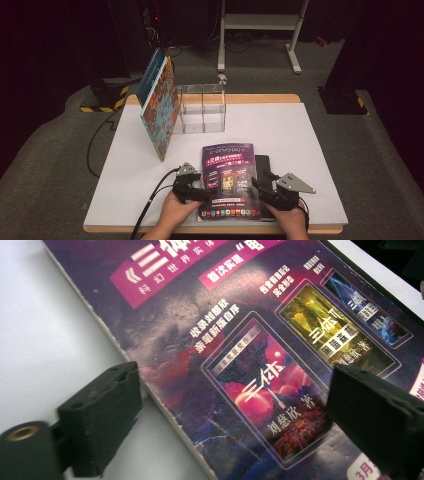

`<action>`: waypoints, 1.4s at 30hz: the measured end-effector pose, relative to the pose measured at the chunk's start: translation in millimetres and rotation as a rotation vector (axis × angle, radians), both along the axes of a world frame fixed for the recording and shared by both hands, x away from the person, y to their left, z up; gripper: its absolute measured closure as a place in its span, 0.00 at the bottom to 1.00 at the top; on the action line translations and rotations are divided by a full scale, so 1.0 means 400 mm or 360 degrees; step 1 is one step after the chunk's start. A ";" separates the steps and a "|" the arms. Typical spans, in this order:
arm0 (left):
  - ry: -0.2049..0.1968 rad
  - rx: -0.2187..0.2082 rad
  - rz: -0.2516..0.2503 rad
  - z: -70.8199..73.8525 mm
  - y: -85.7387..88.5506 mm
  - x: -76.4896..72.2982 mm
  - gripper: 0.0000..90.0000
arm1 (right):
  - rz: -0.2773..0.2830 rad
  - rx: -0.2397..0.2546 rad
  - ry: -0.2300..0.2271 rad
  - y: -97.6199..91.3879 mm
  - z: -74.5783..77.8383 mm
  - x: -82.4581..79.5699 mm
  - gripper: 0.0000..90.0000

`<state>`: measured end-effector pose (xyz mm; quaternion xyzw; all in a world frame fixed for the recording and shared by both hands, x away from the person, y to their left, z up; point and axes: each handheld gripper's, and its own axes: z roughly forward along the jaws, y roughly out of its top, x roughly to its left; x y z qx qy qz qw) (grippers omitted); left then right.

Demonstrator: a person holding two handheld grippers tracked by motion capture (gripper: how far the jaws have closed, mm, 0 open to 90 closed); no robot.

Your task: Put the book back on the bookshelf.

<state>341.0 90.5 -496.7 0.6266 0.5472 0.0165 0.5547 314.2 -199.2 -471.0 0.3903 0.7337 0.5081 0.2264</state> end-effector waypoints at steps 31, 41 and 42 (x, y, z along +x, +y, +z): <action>-0.0147 0.0026 -0.0140 0.027 -0.070 -0.019 0.08 | -0.0061 -0.0002 0.0036 -0.016 -0.002 0.010 0.46; -0.0232 0.0045 -0.0116 0.035 -0.061 -0.029 0.10 | -0.0130 -0.0081 0.0103 0.004 -0.010 0.040 0.39; -0.0246 0.0033 -0.0110 0.036 -0.055 -0.032 0.10 | -0.0120 -0.0089 0.0123 0.007 -0.011 0.045 0.39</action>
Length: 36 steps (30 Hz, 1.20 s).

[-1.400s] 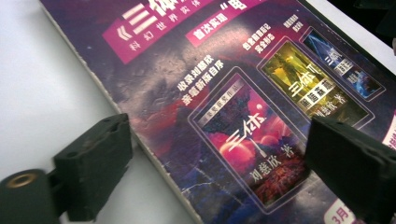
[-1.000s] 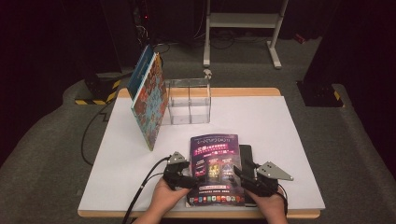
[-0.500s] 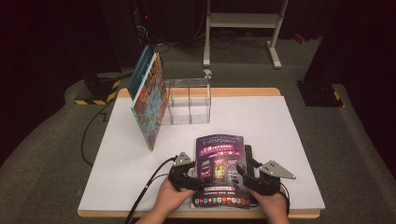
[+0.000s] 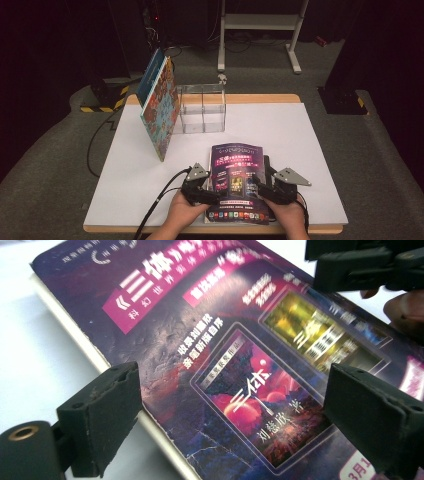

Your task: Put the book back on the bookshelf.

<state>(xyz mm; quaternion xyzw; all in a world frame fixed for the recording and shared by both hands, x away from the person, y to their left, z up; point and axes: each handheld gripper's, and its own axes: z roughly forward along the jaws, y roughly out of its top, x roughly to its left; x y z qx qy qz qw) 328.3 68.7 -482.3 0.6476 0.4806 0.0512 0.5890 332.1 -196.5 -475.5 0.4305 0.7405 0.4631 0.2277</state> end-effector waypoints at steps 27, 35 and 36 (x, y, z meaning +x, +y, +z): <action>0.0032 0.0006 -0.0006 -0.004 -0.024 0.013 0.10 | -0.0043 -0.0069 0.0075 -0.029 0.003 -0.007 0.38; -0.0063 0.0032 -0.0052 0.015 -0.049 0.001 0.11 | -0.0063 0.0005 0.0139 -0.040 -0.001 0.004 0.29; -0.0069 0.0044 -0.0061 0.015 -0.042 0.003 0.11 | -0.0067 0.0013 0.0150 -0.043 -0.002 0.004 0.28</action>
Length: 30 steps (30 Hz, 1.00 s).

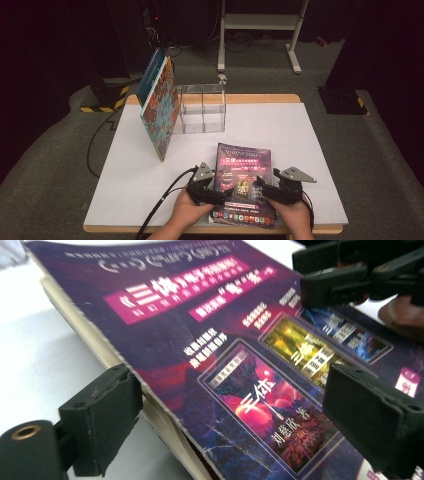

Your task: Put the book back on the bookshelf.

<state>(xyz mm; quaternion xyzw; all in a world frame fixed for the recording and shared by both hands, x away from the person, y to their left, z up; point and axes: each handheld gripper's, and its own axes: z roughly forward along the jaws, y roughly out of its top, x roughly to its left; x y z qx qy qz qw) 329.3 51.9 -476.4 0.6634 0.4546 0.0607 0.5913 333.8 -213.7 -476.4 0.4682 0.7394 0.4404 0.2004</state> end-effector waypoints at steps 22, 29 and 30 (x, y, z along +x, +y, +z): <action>0.0044 0.0030 0.0015 -0.019 -0.019 0.008 0.10 | 0.0021 0.0210 0.0192 -0.020 -0.021 0.021 0.19; 0.0051 0.0008 0.0012 -0.022 -0.017 0.010 0.10 | 0.0046 0.0247 0.0230 -0.021 -0.025 0.030 0.19; 0.0059 0.0007 0.0012 -0.022 -0.017 0.011 0.09 | 0.0049 0.0252 0.0235 -0.021 -0.025 0.031 0.19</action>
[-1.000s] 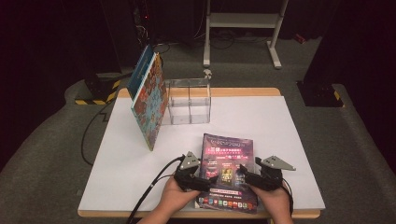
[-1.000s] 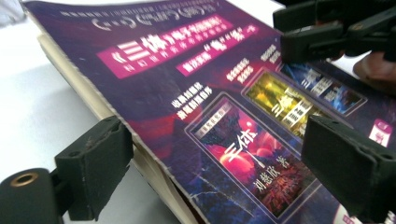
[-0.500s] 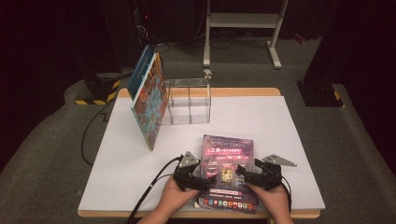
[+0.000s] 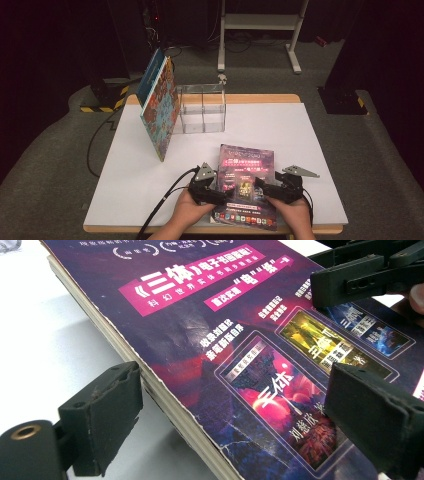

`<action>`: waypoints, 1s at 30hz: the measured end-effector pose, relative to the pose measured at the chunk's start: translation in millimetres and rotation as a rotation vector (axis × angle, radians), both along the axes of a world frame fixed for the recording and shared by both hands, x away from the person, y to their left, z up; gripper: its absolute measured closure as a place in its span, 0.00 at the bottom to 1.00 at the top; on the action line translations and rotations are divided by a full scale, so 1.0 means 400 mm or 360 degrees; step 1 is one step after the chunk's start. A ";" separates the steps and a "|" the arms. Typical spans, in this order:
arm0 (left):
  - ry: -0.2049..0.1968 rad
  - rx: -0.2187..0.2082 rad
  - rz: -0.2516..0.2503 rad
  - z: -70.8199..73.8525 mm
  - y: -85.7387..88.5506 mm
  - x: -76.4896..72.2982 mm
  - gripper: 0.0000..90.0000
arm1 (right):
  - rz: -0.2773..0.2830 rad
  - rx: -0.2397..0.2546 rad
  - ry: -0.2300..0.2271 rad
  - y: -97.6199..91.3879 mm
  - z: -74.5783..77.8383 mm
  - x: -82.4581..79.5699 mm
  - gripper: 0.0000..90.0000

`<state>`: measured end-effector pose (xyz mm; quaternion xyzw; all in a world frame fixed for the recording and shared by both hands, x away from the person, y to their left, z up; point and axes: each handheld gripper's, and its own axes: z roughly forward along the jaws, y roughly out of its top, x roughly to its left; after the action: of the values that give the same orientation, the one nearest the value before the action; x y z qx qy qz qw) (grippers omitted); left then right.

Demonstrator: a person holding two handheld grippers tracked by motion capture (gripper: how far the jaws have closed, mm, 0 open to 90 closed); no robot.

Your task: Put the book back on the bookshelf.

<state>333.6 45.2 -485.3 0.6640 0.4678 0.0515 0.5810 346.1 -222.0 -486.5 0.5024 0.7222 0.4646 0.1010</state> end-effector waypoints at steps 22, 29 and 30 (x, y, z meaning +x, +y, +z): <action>0.0085 -0.0049 0.0083 0.012 0.024 0.018 0.27 | -0.0030 -0.0113 -0.0150 -0.002 0.035 -0.028 0.53; -0.0050 -0.0027 0.0140 0.021 0.037 0.004 0.57 | -0.0014 -0.0136 -0.0200 0.007 0.052 -0.036 0.68; -0.0055 -0.0020 0.0139 0.022 0.038 0.003 0.59 | -0.0009 -0.0147 -0.0216 0.012 0.055 -0.038 0.69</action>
<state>334.8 60.4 -476.6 0.6384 0.4864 0.0855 0.5904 331.1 -217.3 -464.7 0.4666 0.7329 0.4636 0.1740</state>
